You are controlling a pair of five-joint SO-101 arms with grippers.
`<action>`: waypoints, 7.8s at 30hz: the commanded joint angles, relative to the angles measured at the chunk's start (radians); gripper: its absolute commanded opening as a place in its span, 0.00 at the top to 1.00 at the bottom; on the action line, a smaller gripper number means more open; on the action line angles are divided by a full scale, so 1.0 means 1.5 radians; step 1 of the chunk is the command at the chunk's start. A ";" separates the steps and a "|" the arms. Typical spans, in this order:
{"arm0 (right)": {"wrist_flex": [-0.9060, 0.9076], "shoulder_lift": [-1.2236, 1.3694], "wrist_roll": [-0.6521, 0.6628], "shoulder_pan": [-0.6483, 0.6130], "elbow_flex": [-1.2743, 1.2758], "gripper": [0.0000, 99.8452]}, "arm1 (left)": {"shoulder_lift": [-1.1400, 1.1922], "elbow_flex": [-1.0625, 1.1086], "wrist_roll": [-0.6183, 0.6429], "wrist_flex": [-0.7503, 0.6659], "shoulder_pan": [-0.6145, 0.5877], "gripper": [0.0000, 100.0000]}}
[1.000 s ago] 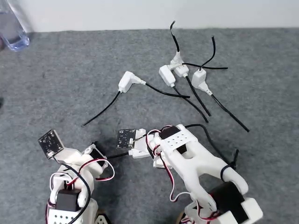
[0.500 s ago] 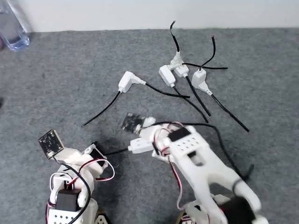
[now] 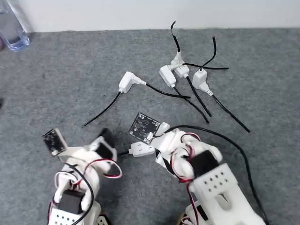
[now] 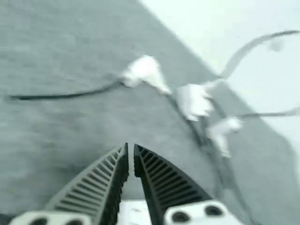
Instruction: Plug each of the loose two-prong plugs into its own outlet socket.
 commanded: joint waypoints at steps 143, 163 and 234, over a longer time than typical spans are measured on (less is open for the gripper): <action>0.116 -0.245 0.113 -0.132 -0.155 0.99 | -0.008 -0.192 0.083 0.001 0.315 0.98; 0.147 -0.289 0.087 -0.140 -0.199 0.99 | -0.008 -0.178 0.086 0.002 0.318 0.98; -0.038 0.021 0.194 0.147 0.024 0.99 | -0.008 -0.034 -0.152 0.209 -0.298 0.98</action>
